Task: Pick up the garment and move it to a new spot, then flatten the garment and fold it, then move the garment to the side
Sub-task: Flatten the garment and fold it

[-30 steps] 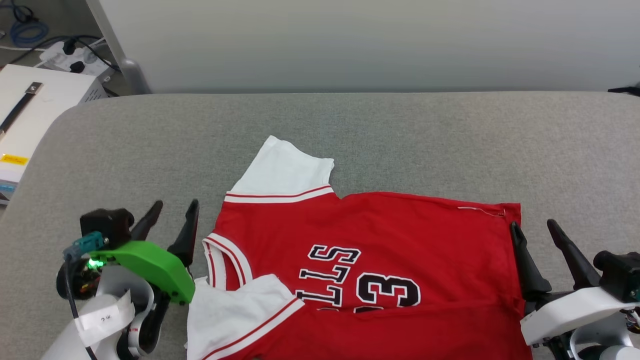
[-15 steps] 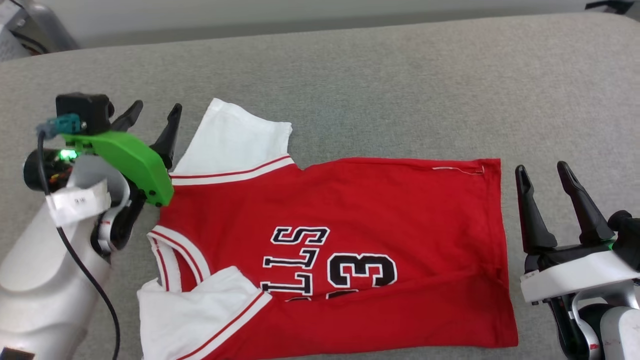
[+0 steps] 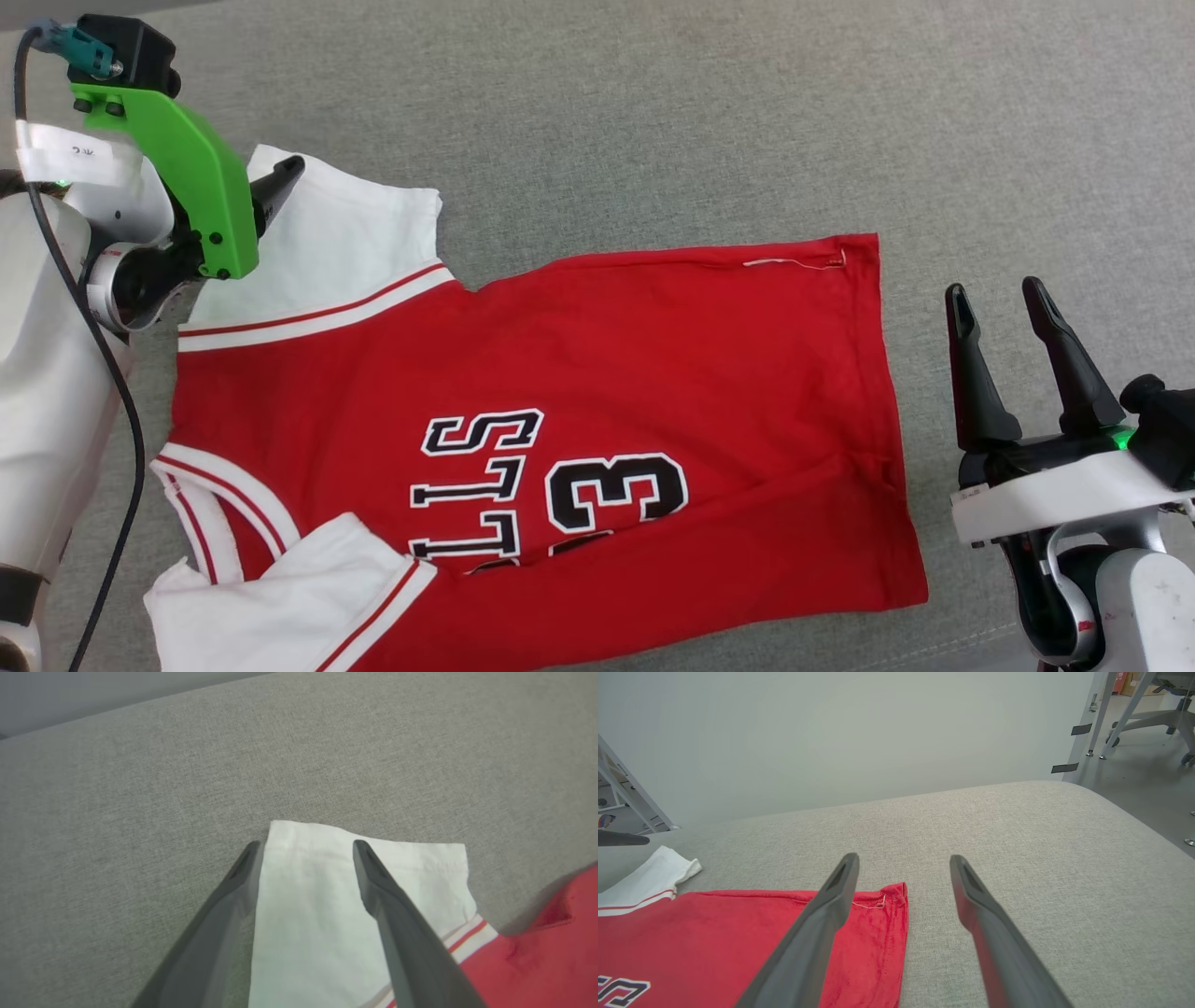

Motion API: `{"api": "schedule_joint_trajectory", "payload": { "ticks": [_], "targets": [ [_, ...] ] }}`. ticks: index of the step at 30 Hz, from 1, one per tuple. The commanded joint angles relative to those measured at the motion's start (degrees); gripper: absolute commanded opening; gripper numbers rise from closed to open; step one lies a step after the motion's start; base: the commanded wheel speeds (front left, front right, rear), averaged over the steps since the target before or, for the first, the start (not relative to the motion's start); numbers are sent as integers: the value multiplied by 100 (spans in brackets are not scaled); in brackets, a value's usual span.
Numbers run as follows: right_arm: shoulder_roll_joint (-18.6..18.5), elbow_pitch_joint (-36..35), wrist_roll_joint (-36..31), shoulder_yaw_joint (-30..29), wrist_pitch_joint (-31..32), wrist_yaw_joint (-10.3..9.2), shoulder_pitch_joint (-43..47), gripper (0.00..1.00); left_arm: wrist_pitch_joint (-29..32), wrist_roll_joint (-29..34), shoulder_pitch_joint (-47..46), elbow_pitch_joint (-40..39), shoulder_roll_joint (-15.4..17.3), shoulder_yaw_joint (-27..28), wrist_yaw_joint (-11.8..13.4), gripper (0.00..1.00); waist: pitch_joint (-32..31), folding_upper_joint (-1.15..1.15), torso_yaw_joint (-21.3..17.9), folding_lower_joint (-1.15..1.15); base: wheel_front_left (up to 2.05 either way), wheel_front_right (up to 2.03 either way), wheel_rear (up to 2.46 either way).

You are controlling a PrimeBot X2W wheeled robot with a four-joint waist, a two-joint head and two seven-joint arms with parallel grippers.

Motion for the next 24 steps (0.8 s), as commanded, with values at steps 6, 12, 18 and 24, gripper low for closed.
{"api": "schedule_joint_trajectory", "payload": {
  "ticks": [6, 12, 18, 24],
  "targets": [
    [58, 141, 182, 80, -121, 1, -133, 100, 474, -24, -254, 555, 90, -210, -35, 100, 349, 0, -271, -1, 0, 0, 0],
    [24, 255, 296, 202, -141, 1, -236, 100, 1153, -153, -120, 1141, -93, -420, -1, 100, 367, 0, -300, -1, 0, 0, 0],
    [-15, 345, 448, 136, -133, 1, -280, 100, 1726, -386, -44, 1343, -337, -479, 86, 0, 365, 0, -283, -1, 0, 0, 0],
    [-137, 440, 675, 67, 12, 1, -331, 100, 1519, -431, -24, 1367, -501, -448, 121, 0, 299, 0, -221, -1, 0, 0, 0]
  ]
}}
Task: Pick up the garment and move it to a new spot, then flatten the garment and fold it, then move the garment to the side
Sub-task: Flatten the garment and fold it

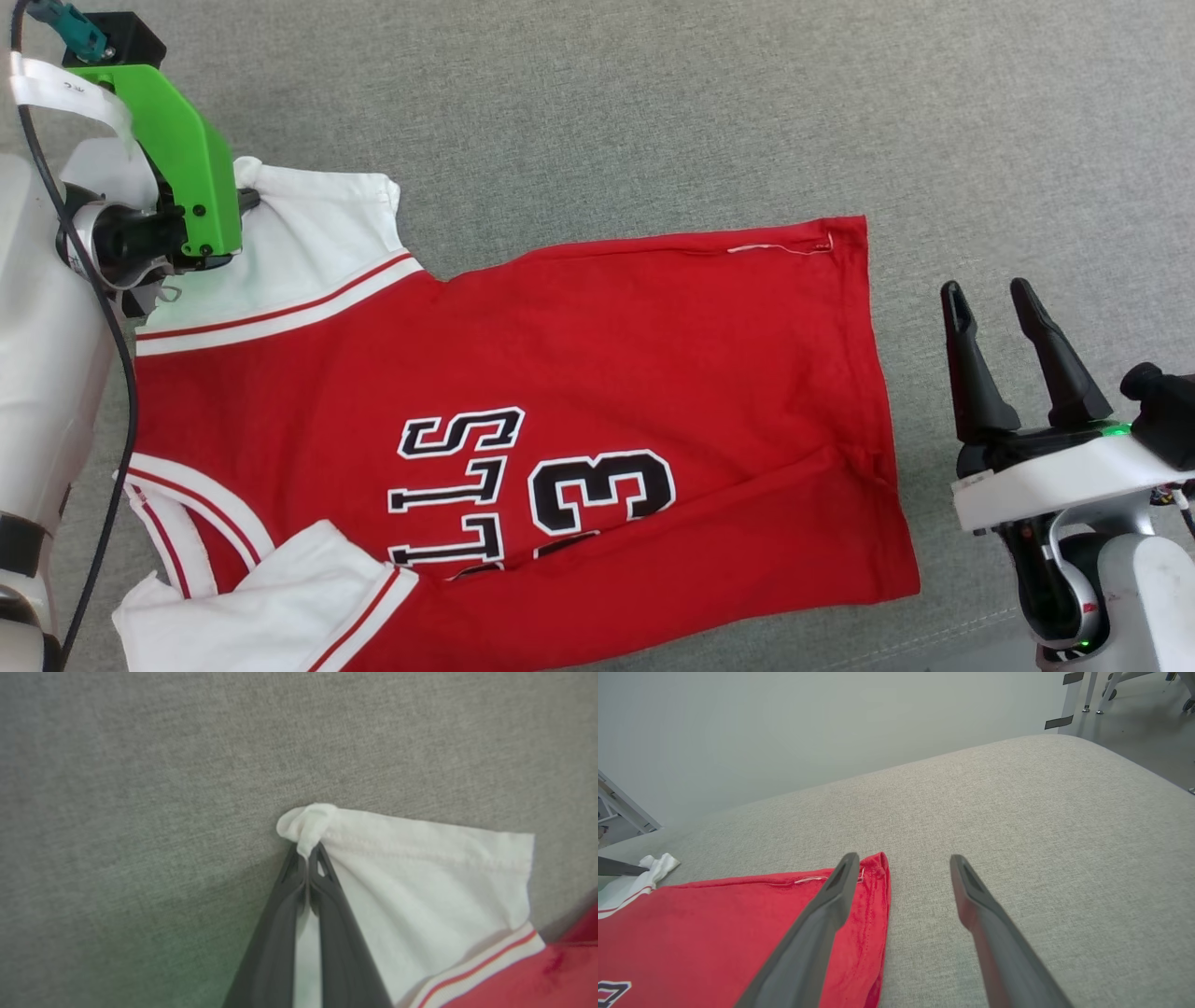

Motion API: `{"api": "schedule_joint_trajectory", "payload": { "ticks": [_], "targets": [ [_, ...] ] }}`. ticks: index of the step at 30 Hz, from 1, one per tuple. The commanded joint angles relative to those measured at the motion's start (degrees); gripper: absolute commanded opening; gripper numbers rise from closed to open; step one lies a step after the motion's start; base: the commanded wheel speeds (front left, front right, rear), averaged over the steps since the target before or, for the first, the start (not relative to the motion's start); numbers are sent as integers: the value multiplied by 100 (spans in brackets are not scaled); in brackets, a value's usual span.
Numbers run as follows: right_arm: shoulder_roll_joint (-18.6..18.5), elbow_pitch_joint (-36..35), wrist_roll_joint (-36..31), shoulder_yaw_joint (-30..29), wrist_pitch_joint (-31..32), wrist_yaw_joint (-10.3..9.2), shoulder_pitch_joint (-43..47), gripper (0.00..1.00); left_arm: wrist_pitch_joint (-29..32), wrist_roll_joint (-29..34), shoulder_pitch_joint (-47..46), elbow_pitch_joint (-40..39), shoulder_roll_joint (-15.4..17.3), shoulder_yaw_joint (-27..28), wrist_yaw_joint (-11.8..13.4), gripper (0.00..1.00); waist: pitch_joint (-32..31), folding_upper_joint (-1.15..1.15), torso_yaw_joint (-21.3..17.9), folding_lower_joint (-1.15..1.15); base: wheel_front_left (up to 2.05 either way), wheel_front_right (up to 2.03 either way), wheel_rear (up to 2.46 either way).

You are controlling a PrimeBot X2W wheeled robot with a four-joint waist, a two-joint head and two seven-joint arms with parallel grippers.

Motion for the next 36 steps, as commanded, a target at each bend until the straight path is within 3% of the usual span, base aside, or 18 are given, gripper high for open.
{"api": "schedule_joint_trajectory", "payload": {
  "ticks": [1, 10, 24, 36],
  "targets": [
    [-55, 44, 77, -47, 30, 1, -143, 100, 85, -34, 556, 211, -285, -215, 7, 0, -53, 0, 41, 0, 0, 0, 0],
    [-577, 547, 688, -62, 568, 1, -584, 100, -510, -75, 190, 129, -218, -8, -60, 0, -374, 0, 348, 0, 0, 0, 0],
    [-1564, 1625, 1540, 600, 3303, 1, -1585, 100, -1164, -56, 108, -556, -351, -130, -150, 0, -567, 0, 982, 0, 0, 0, 0],
    [-1659, 2678, 1737, 1532, 3952, 1, -2536, 100, -1242, -185, 166, -954, -378, -268, -168, 0, -381, 0, 1226, 0, 0, 0, 0]
  ]
}}
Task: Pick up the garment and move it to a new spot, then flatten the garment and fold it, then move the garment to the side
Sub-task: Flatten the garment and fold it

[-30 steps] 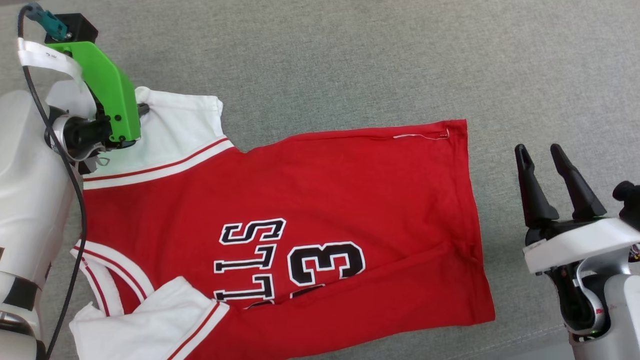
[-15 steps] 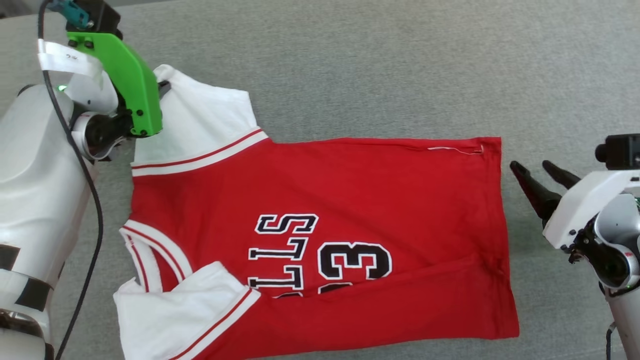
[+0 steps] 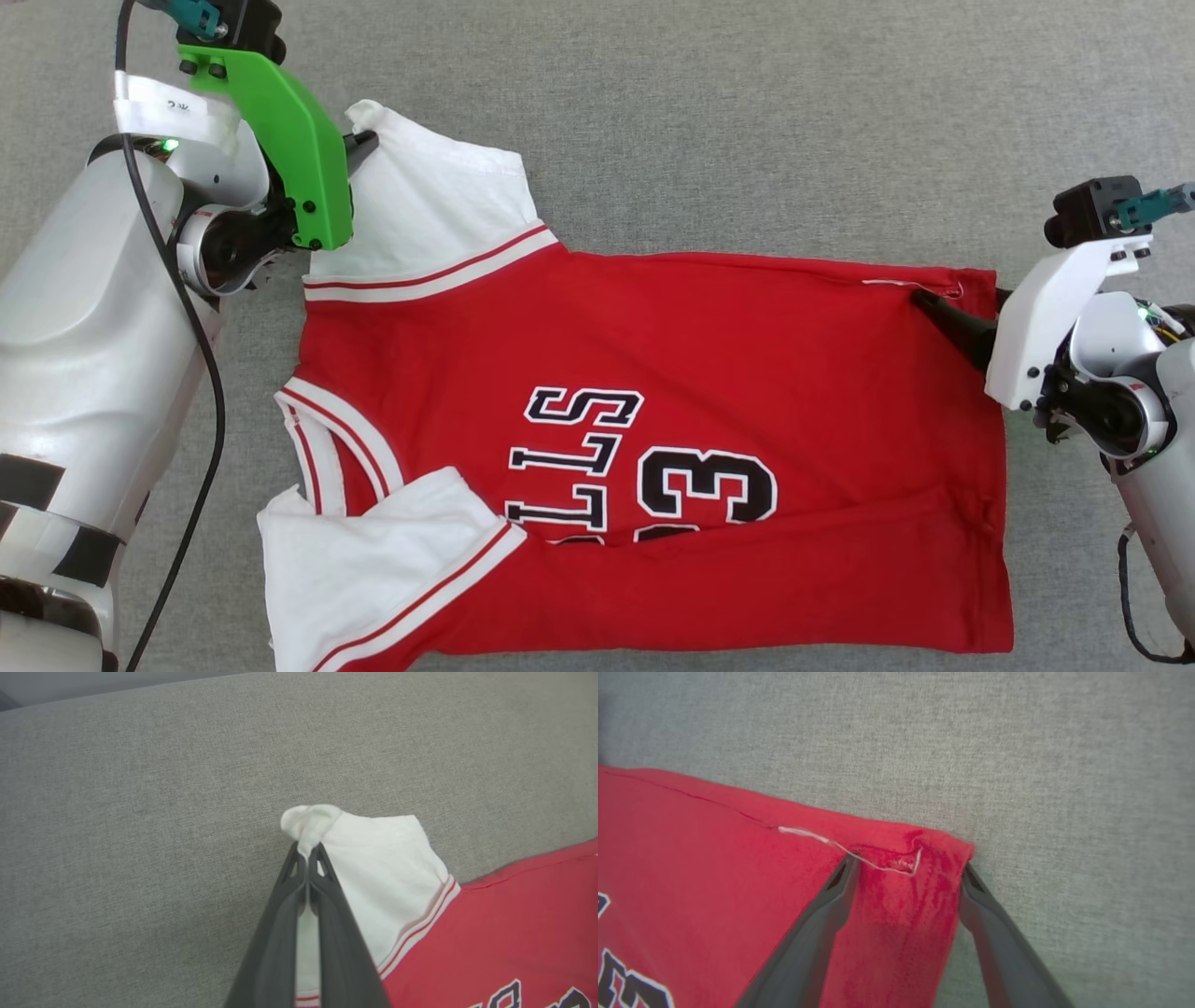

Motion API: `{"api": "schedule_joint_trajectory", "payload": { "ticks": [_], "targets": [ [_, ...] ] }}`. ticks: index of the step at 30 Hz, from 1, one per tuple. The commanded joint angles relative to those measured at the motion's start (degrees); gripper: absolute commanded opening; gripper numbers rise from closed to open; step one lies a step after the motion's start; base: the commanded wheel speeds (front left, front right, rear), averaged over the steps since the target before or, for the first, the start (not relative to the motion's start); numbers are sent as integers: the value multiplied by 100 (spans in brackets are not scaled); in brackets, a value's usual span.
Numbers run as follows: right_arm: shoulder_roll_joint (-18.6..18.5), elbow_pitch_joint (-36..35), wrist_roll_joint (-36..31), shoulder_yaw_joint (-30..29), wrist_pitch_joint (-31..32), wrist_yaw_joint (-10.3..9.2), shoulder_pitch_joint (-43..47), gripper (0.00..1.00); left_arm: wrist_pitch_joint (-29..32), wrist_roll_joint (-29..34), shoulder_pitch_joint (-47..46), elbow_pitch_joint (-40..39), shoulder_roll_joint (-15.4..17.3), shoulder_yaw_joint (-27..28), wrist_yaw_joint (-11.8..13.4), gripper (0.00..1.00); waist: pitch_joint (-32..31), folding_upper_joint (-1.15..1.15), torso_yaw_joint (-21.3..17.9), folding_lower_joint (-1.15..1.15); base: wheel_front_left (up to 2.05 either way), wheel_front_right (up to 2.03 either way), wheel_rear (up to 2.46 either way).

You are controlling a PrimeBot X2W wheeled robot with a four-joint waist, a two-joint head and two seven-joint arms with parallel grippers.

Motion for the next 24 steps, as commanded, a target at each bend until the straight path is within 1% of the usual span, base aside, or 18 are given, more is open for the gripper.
{"api": "schedule_joint_trajectory", "payload": {
  "ticks": [1, 5, 6, 7, 8, 12, 17, 21, 24],
  "targets": [
    [27, 201, 75, 163, 59, 1, -45, 100, -37, -87, 82, -31, -13, -16, -26, 0, 31, 0, 41, 0, 0, 0, 0],
    [63, 691, 276, 501, 294, 1, -106, 100, -38, -159, 119, -54, 9, -48, -28, 0, 36, 0, 59, 0, 0, 0, 0],
    [75, 822, 337, 569, 407, 1, -122, 81, -38, -178, 132, -54, 16, -58, -29, 0, 32, 0, 59, 0, 0, 0, 0],
    [84, 882, 393, 623, 463, 1, -146, 42, -38, -195, 142, -53, 20, -67, -29, 0, 28, 0, 61, 0, 0, 0, 0],
    [92, 925, 459, 672, 476, 1, -179, 0, -40, -215, 154, -52, 24, -78, -29, 0, 19, 0, 62, 0, 0, 0, 0],
    [-5, 937, 602, 720, 271, 1, -362, 0, -98, -287, 213, -70, 45, -125, -30, 0, -60, 0, 74, 0, 0, 0, 0],
    [-212, 767, 704, 613, -138, 1, -500, 0, -369, -365, 362, -145, 128, -154, -31, 0, -289, 0, 123, 0, 0, 0, 0],
    [-371, 578, 731, 569, -327, 1, -388, 0, -690, -465, 590, -253, 220, -129, -31, 0, -523, 0, 176, 0, 0, 0, 0],
    [-440, 438, 745, 537, -461, 1, -146, 0, -969, -596, 867, -388, 296, -67, -31, 0, -729, 0, 234, 0, 0, 0, 0]
  ]
}}
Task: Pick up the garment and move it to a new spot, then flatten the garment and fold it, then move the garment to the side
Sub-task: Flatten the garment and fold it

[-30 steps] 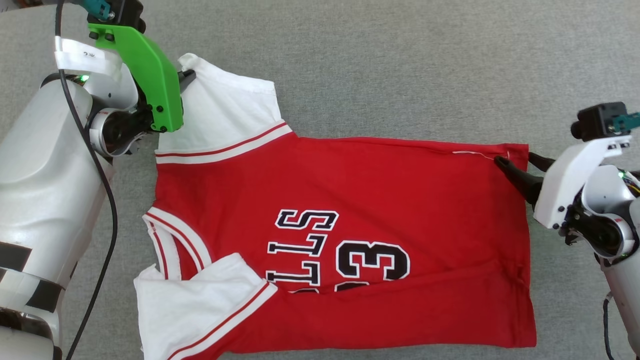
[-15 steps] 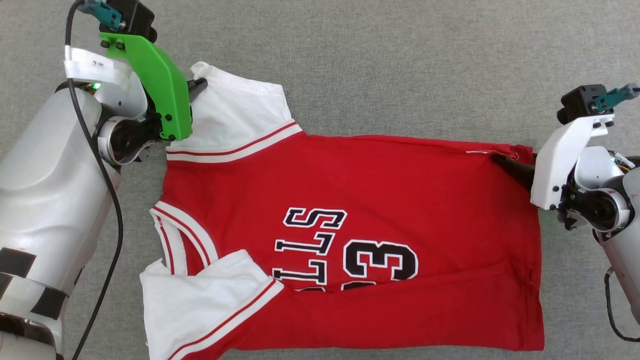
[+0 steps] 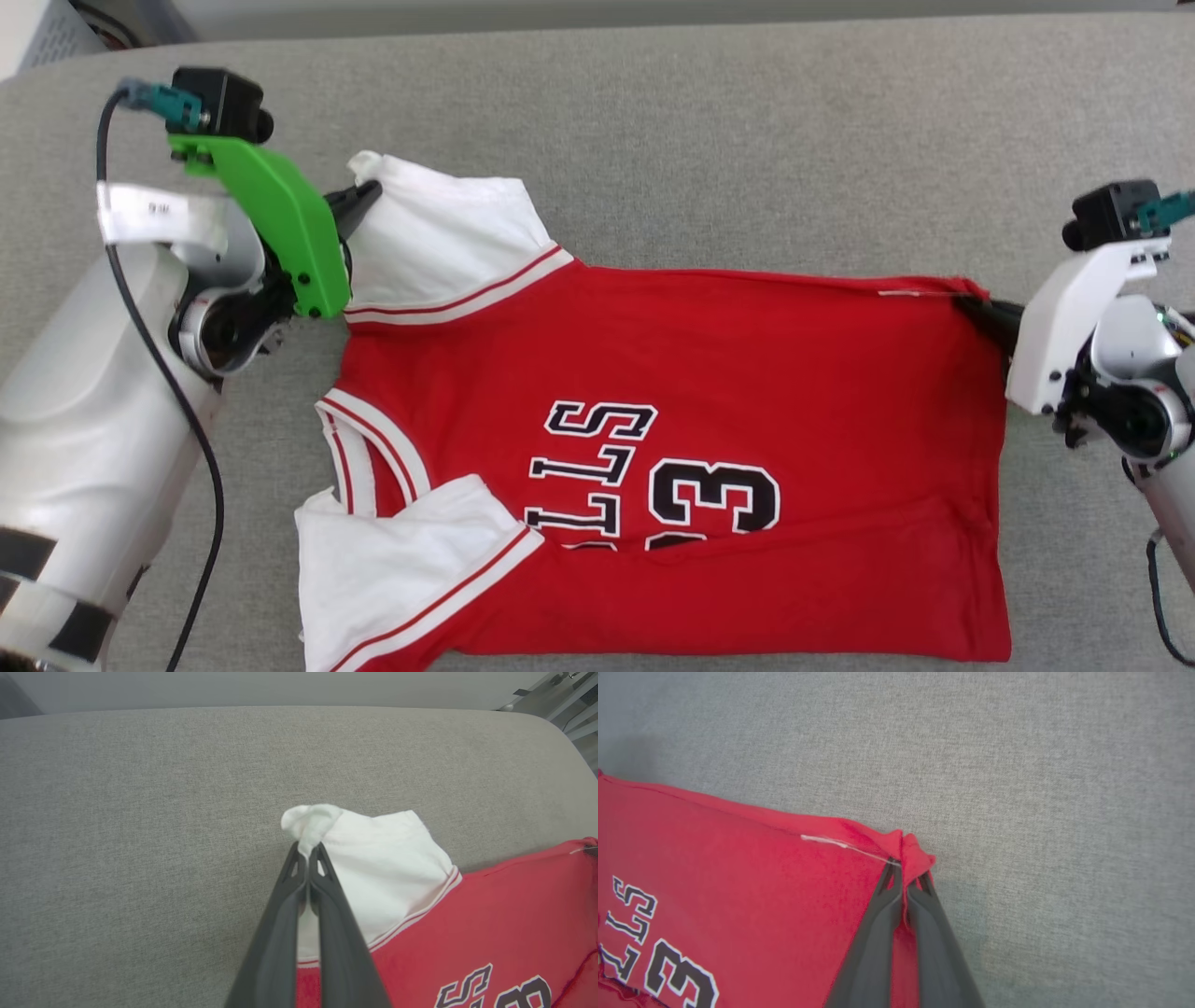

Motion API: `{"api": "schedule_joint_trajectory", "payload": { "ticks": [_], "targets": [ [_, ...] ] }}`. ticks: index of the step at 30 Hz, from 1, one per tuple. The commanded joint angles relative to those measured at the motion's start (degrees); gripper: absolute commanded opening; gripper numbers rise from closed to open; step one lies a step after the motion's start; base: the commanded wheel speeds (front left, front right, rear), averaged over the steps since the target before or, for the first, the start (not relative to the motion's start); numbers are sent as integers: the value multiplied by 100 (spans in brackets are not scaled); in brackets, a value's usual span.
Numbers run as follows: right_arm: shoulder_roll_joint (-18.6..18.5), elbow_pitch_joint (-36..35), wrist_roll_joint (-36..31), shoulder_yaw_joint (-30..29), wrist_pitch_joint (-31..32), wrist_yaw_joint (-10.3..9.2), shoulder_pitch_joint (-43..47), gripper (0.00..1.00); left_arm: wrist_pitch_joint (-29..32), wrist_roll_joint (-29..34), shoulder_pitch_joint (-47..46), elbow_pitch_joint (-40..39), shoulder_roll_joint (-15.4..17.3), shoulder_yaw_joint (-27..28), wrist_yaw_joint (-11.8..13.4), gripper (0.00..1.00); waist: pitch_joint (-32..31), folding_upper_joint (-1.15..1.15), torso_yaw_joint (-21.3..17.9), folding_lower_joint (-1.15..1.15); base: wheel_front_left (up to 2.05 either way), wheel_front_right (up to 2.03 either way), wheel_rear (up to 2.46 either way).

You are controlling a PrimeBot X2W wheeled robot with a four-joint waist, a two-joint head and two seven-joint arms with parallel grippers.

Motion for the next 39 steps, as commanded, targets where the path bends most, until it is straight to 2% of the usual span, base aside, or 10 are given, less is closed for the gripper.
{"api": "schedule_joint_trajectory", "payload": {
  "ticks": [1, 8, 11, 18, 22, 29, 38, 39],
  "targets": [
    [-38, -49, 49, -32, -66, 2, 221, 0, -132, -62, 207, -86, 84, 28, -17, 0, -253, 0, 97, 0, 0, 0, 0],
    [-91, -390, 13, -211, -351, 2, 1094, 0, -778, -364, 1293, -776, 294, 154, -17, 0, -619, 0, 237, 0, 0, 0, 0],
    [-54, -508, -20, -320, -444, 2, 1484, 0, -1020, -392, 1800, -1107, 405, 183, 57, 0, -717, 0, 308, 0, 0, 0, 0],
    [69, -744, -180, -705, -737, 2, 2273, 0, -1509, -440, 3073, -1959, 662, 254, 552, 0, -916, 0, 439, 0, 0, 0, 0],
    [224, -882, -317, -979, -906, 2, 2689, 0, -1609, -611, 3681, -2317, 638, 241, 769, 0, -974, 0, 518, 0, 0, 0, 0],
    [491, -1157, -565, -1428, -983, 2, 3251, 0, -1690, -738, 4299, -2500, 636, 167, 950, 0, -942, 0, 544, 0, 0, 0, 0],
    [847, -1434, -837, -1838, -850, 2, 3808, 0, -1664, -744, 4554, -2224, 521, 5, 1055, 0, -931, 0, 488, 0, 0, 0, 0],
    [897, -1430, -869, -1859, -825, 2, 3851, 16, -1677, -729, 4544, -2170, 482, -19, 1044, 0, -931, 0, 481, 0, 0, 0, 0]
  ]
}}
